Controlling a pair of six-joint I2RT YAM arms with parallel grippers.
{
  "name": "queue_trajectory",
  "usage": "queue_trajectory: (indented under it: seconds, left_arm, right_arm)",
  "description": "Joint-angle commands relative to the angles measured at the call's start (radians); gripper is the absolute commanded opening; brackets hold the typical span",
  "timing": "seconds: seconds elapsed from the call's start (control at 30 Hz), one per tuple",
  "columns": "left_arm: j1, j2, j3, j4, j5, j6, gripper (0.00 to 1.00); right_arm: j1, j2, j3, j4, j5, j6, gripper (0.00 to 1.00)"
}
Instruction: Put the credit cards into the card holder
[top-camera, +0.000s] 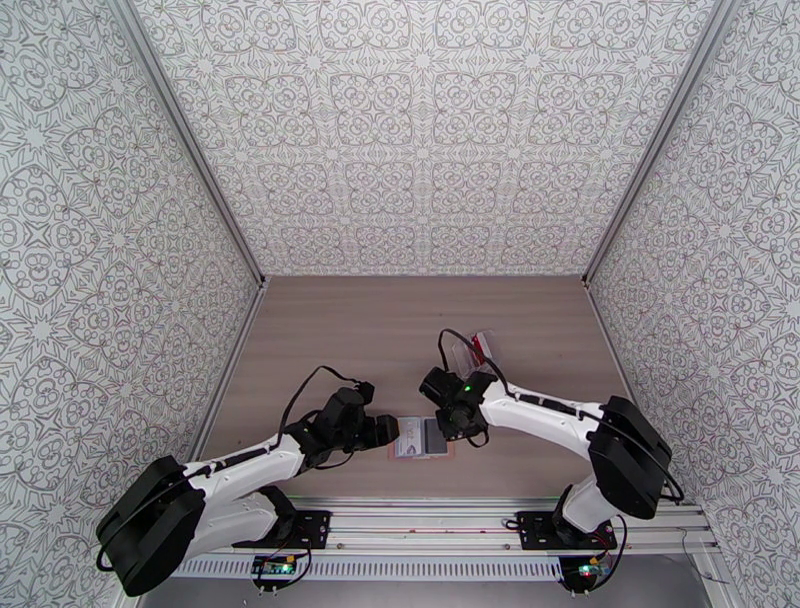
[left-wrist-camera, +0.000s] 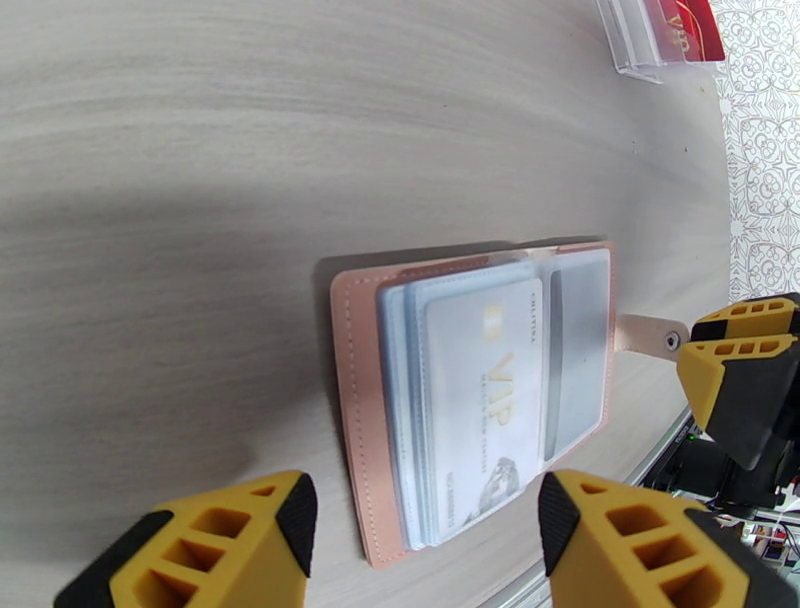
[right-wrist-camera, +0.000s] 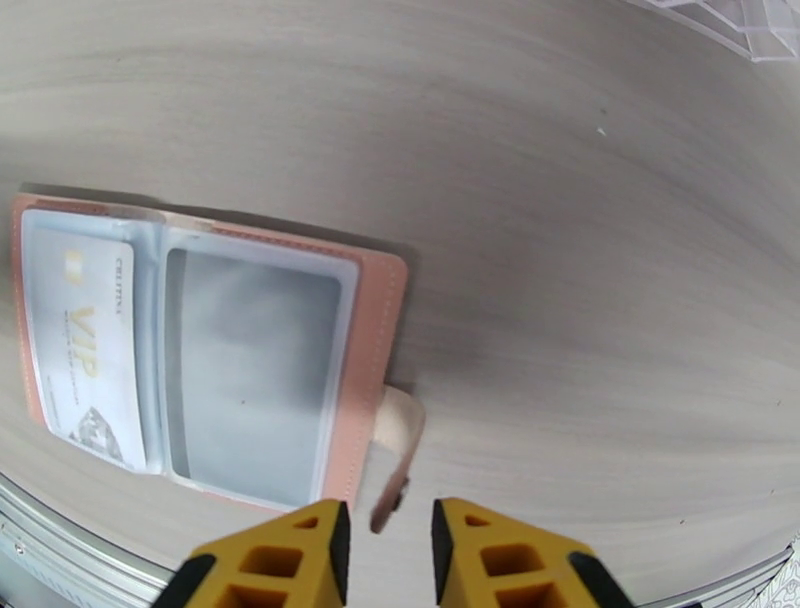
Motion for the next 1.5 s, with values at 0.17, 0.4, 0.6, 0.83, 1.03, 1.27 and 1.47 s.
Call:
queue_trajectory:
  seconds: [0.17,0.4,0.6,0.83,1.03,1.27,1.47]
  left_arm:
    - [0.01,-0.003,-0.016,0.005,0.017,0.013,0.65]
    - [0.01,-0.004,-0.023,0.013,0.015,0.01,0.65]
    - [0.008,-0.003,-0.023,0.014,0.017,0.009,0.65]
    - [0.008,-0.004,-0.023,0.013,0.015,0.011,0.65]
    - [0.007,-0.006,-0.024,0.013,0.016,0.009,0.65]
    - [0.0,0.007,-0.022,0.031,0.029,0.006,0.66]
    - [-0.016,0.054,-0.005,0.051,0.044,0.012,0.65]
  right_arm:
    - [0.012,0.026,0.041,-0.02,0.036,0.0,0.24]
    - [0.012,0.032,0.042,-0.029,0.05,0.004,0.21]
    - [0.013,0.037,0.044,-0.035,0.059,0.005,0.21]
    - [0.012,0.041,0.044,-0.034,0.056,0.004,0.18]
    - [0.012,0.038,0.042,-0.033,0.057,0.004,0.14]
    - [0.012,0.02,0.033,-0.025,0.063,0.008,0.04]
    - [0.012,0.007,0.017,0.004,0.047,0.01,0.01]
